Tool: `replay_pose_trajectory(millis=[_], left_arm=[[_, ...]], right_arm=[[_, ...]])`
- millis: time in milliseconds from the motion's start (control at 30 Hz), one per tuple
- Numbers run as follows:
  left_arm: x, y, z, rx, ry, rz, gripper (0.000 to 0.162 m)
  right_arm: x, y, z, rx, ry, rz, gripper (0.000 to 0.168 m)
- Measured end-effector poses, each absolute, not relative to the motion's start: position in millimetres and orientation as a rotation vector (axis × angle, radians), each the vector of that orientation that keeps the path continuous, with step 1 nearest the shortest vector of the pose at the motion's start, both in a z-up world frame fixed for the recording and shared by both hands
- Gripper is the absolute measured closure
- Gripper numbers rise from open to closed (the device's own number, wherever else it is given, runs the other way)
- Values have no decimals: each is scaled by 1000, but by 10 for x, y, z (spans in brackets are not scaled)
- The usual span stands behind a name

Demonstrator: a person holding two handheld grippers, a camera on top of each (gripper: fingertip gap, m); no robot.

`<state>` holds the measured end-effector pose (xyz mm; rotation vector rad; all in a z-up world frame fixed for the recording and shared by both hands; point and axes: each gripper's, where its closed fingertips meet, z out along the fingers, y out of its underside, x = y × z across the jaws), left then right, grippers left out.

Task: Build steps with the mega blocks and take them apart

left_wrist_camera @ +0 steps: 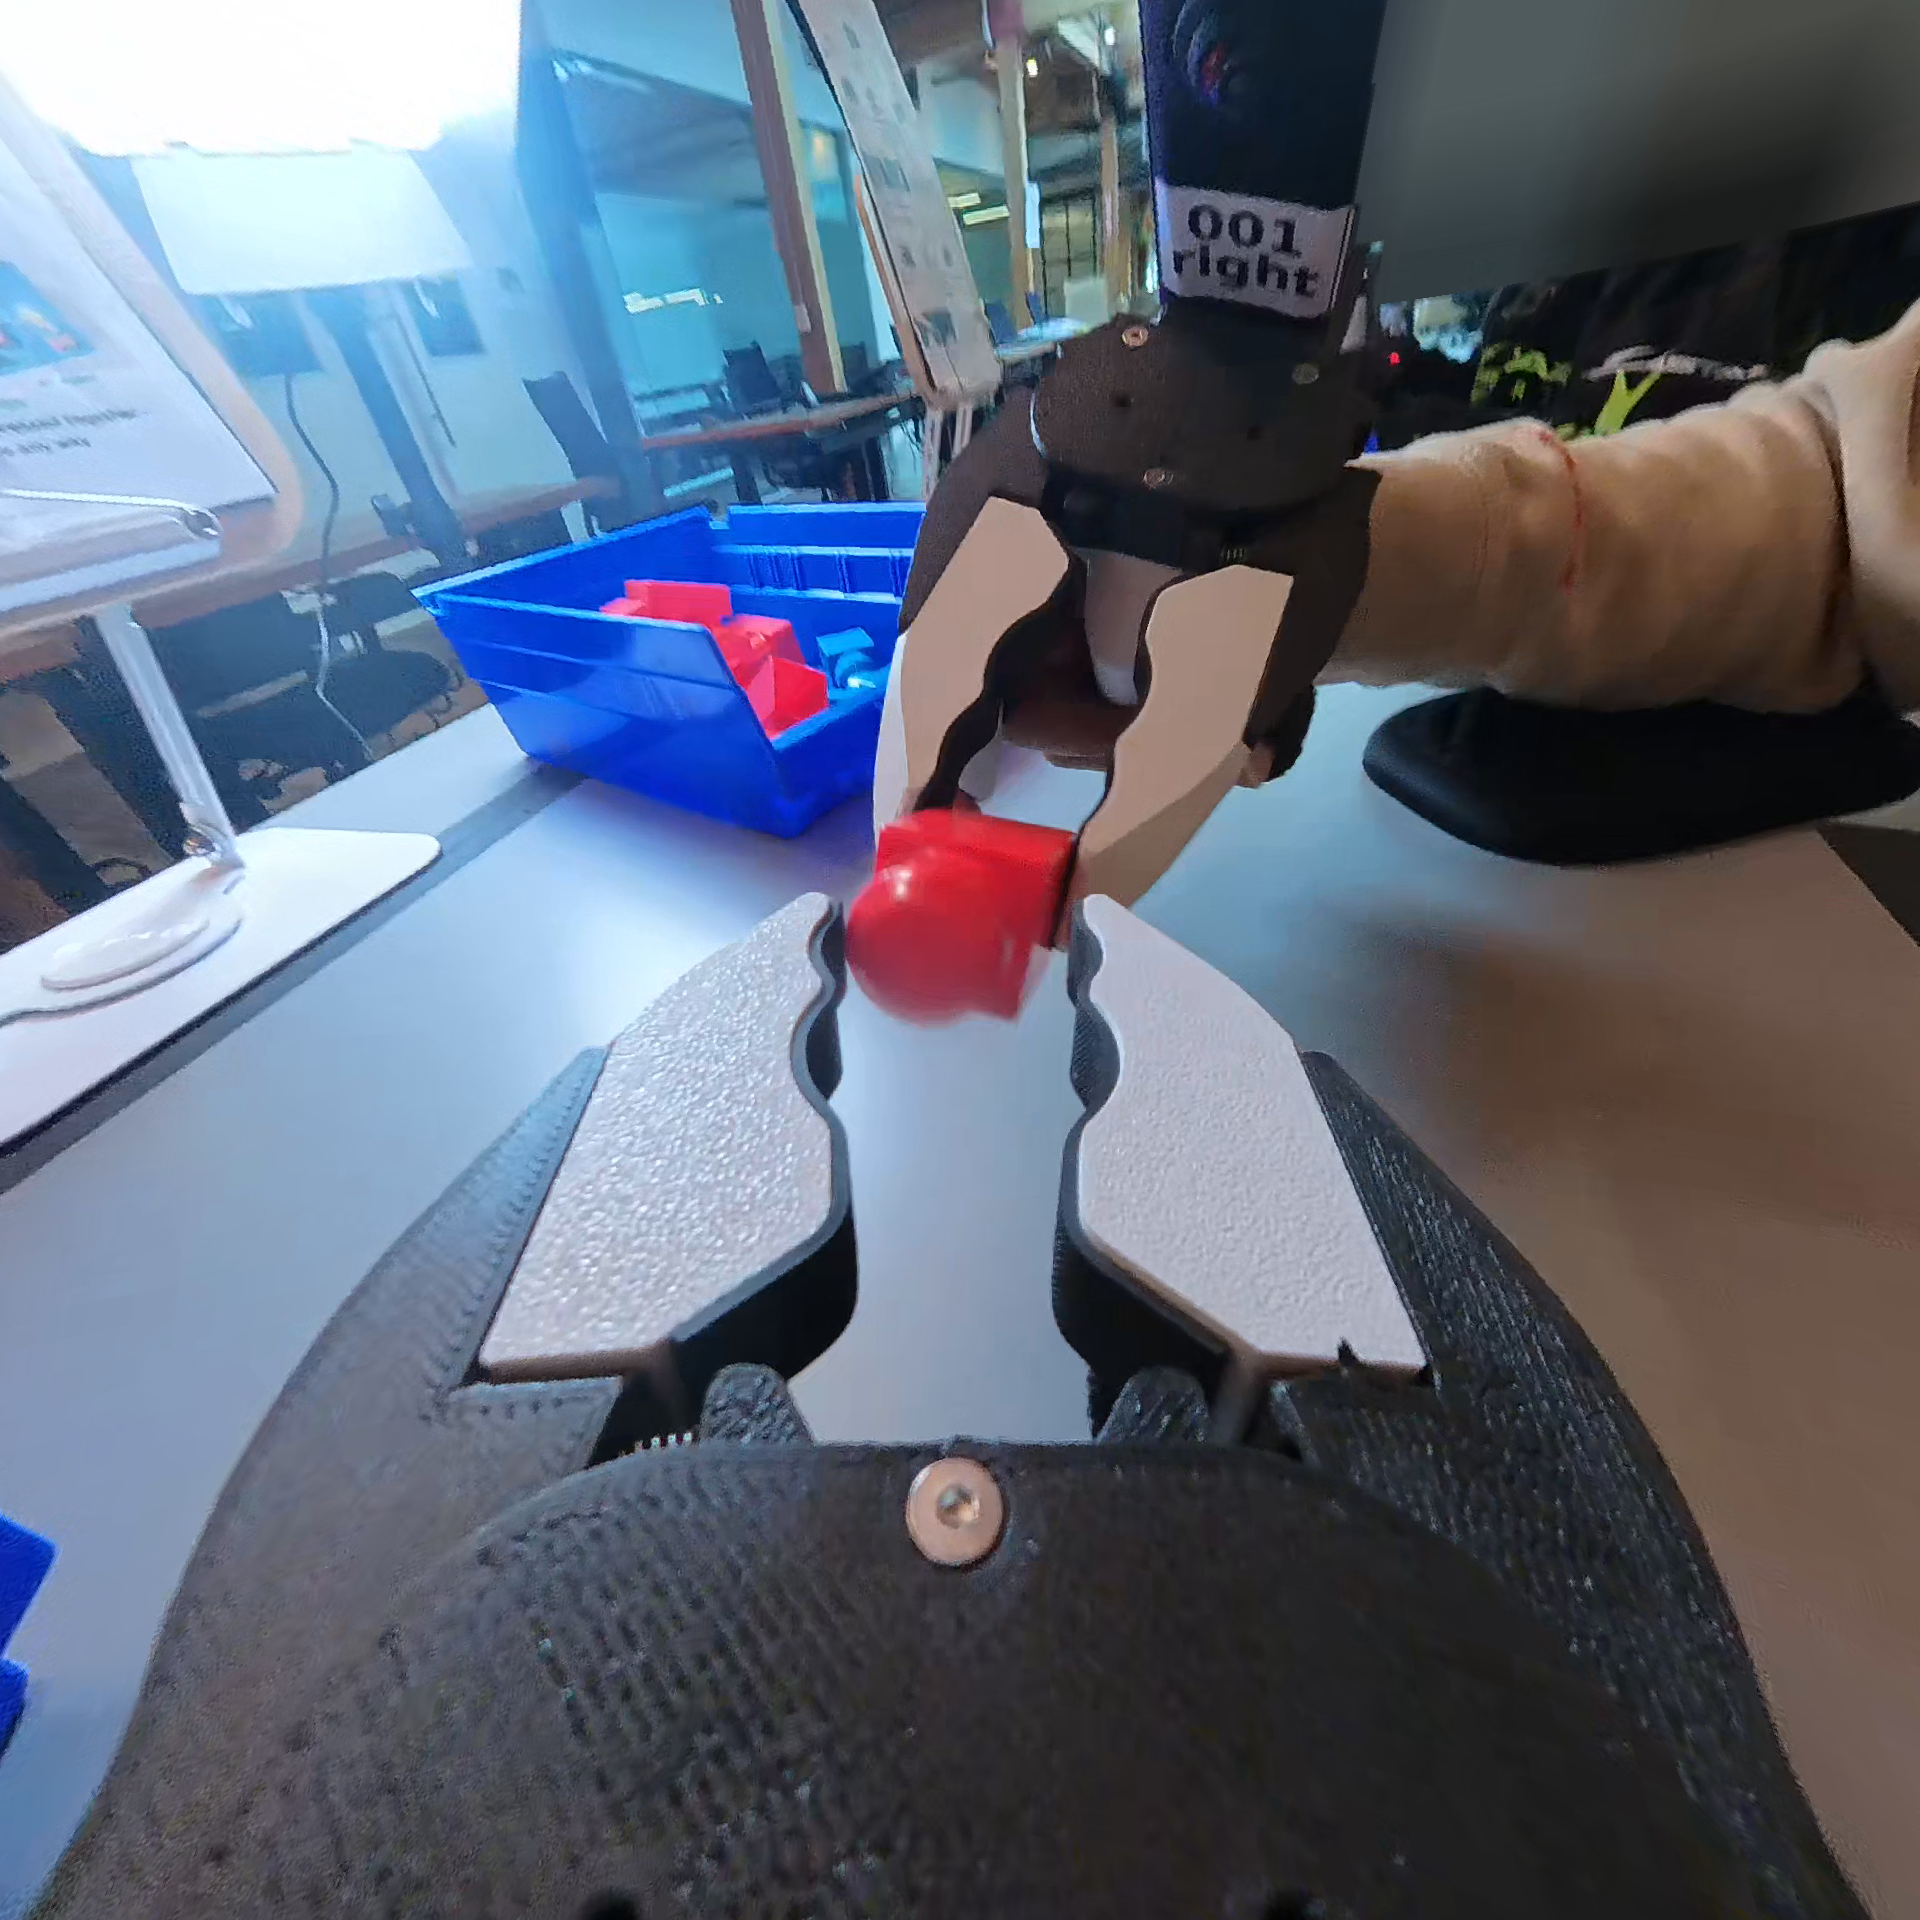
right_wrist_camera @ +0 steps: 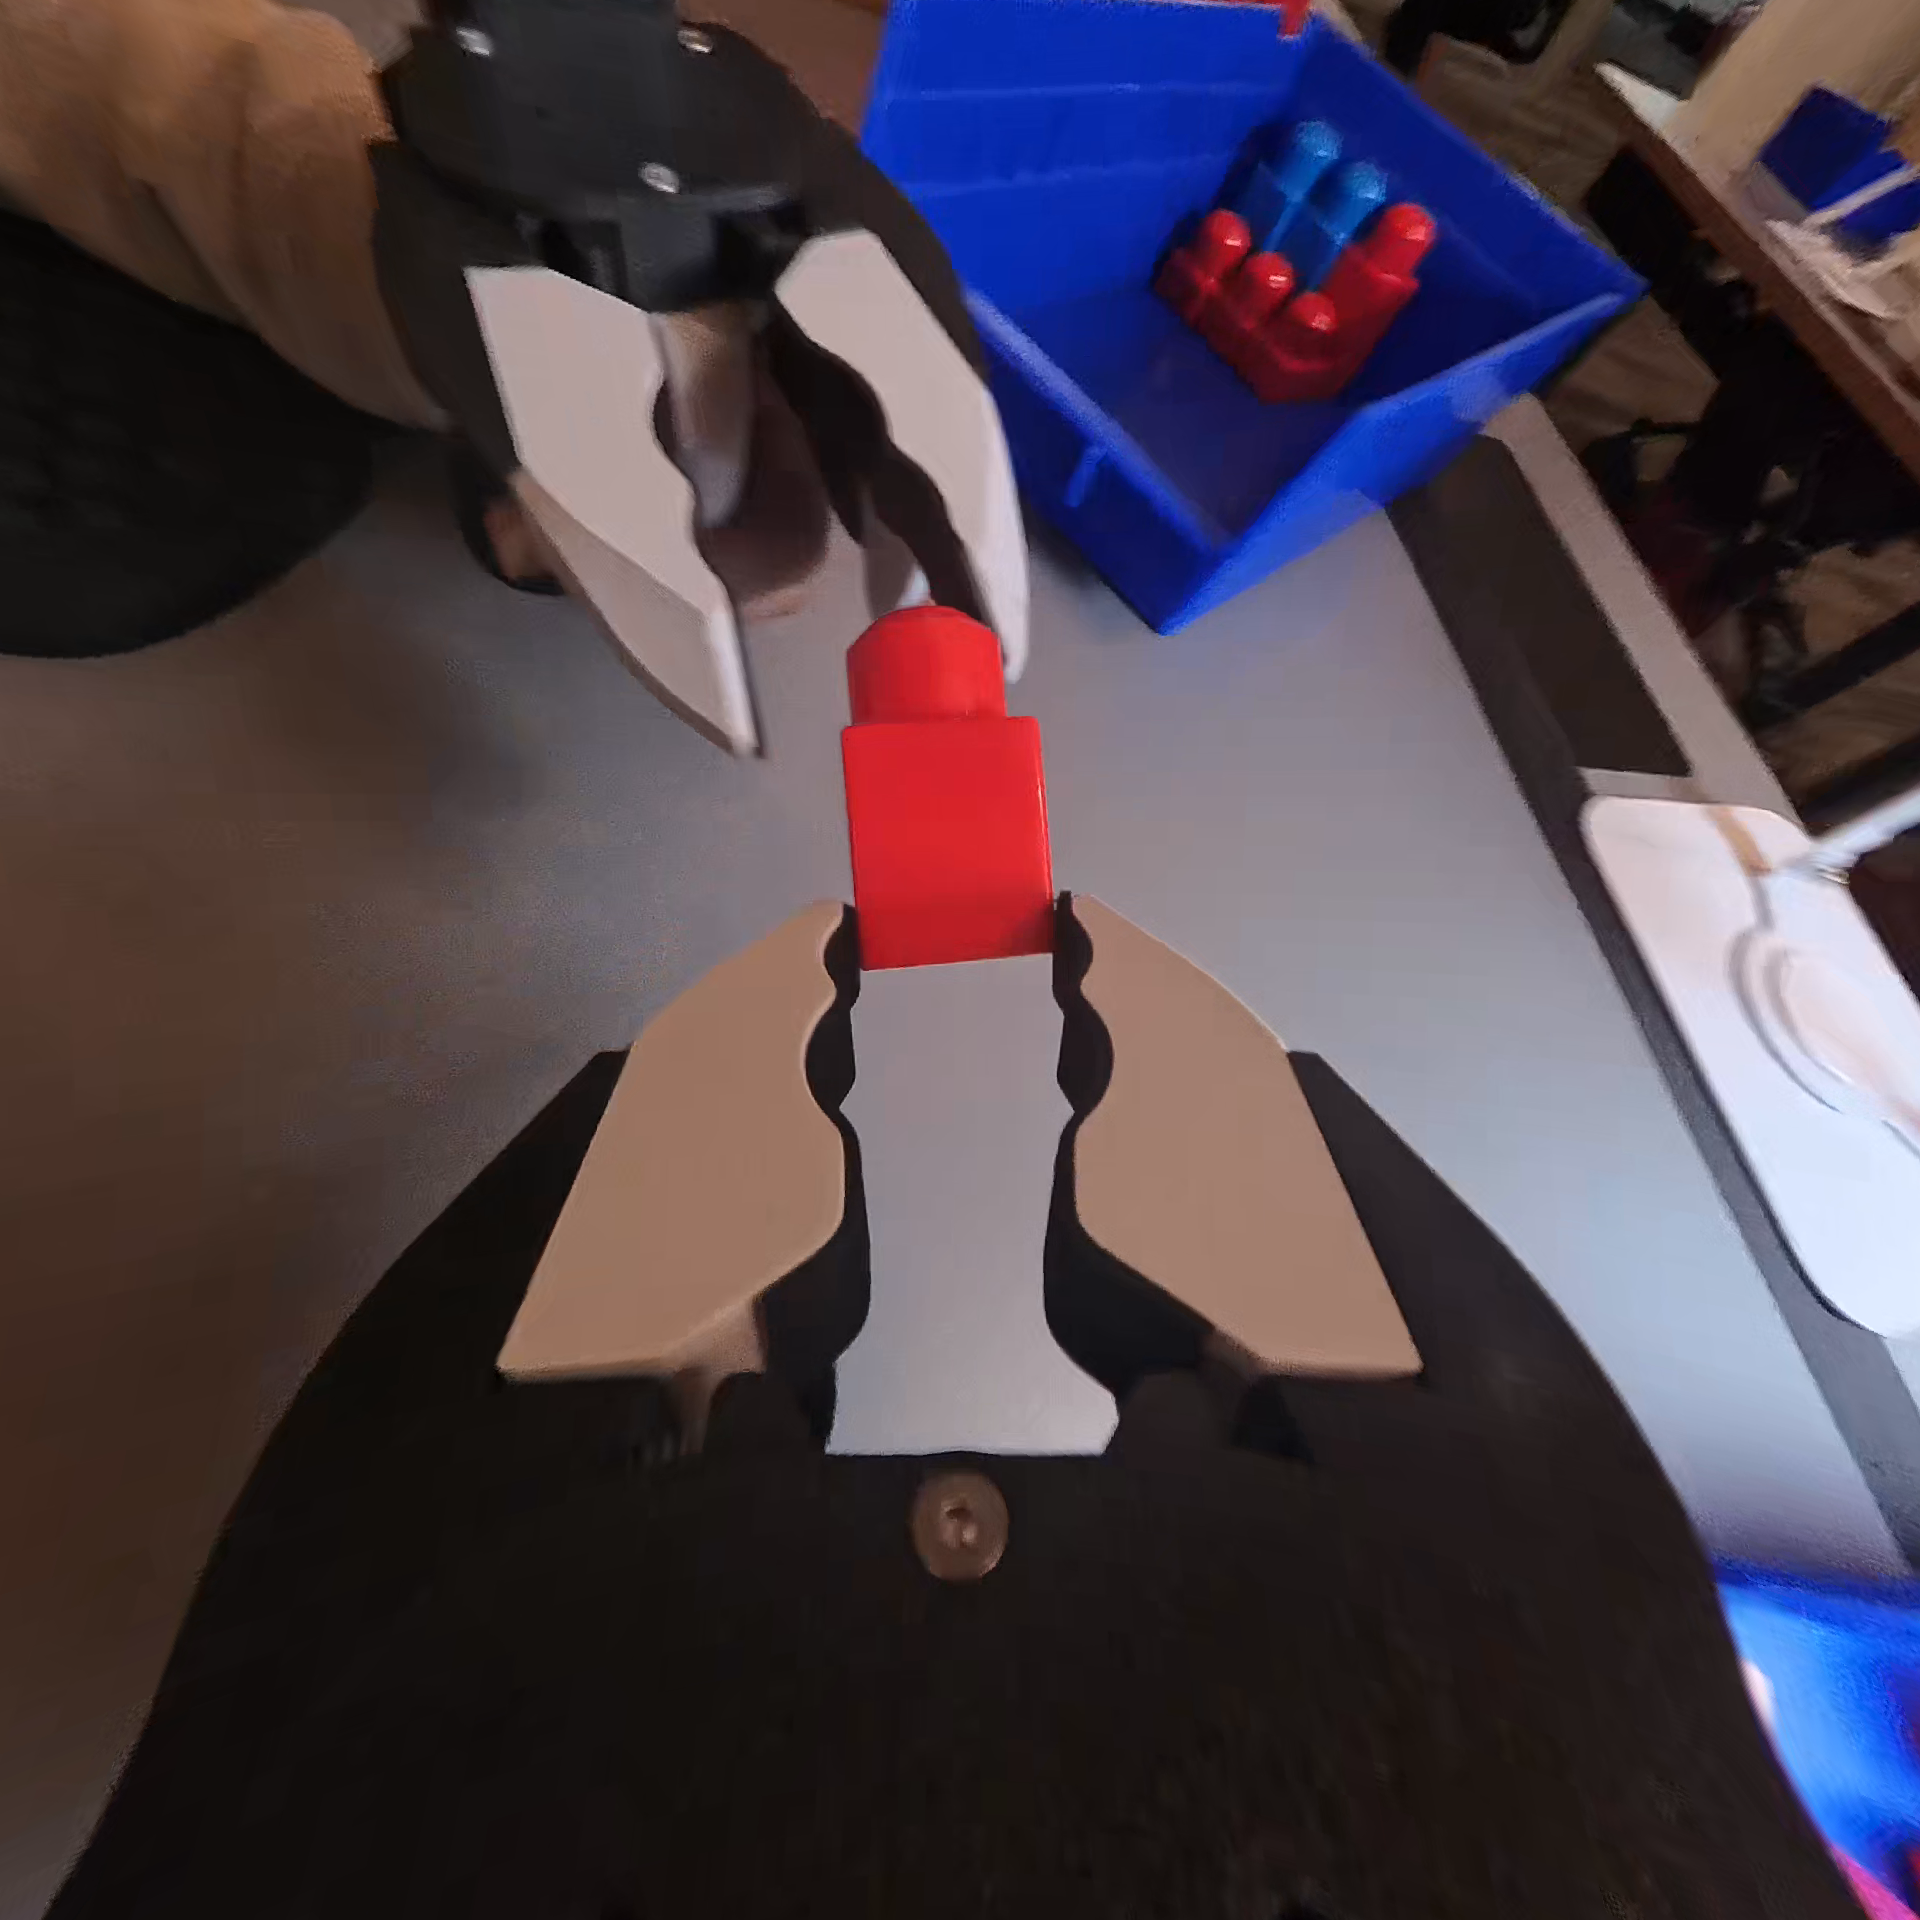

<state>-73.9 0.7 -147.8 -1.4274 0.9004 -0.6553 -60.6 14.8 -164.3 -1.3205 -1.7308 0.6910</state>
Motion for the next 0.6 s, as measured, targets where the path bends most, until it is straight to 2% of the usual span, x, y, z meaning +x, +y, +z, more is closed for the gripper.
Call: replay_pose_trajectory(millis=[100, 200, 333, 433, 600], left_arm=[[-846, 65, -1385, -1410, 829, -683, 113], [-884, 106, -1401, -1432, 805, -691, 114], [-807, 82, -1527, -1459, 872, -652, 117], [-784, 78, -1588, -1473, 895, -643, 119], [-833, 121, -1595, -1488, 868, -652, 120]], right_arm=[[-330, 674, -1448, -1401, -1525, 533, 132], [244, 1407, -1306, -1580, -1200, 342, 132], [1235, 2096, -1518, -1876, -847, 41, 132], [1744, 2237, -1686, -1992, -743, -189, 133], [1814, 2189, -1474, -1894, -741, -300, 132]])
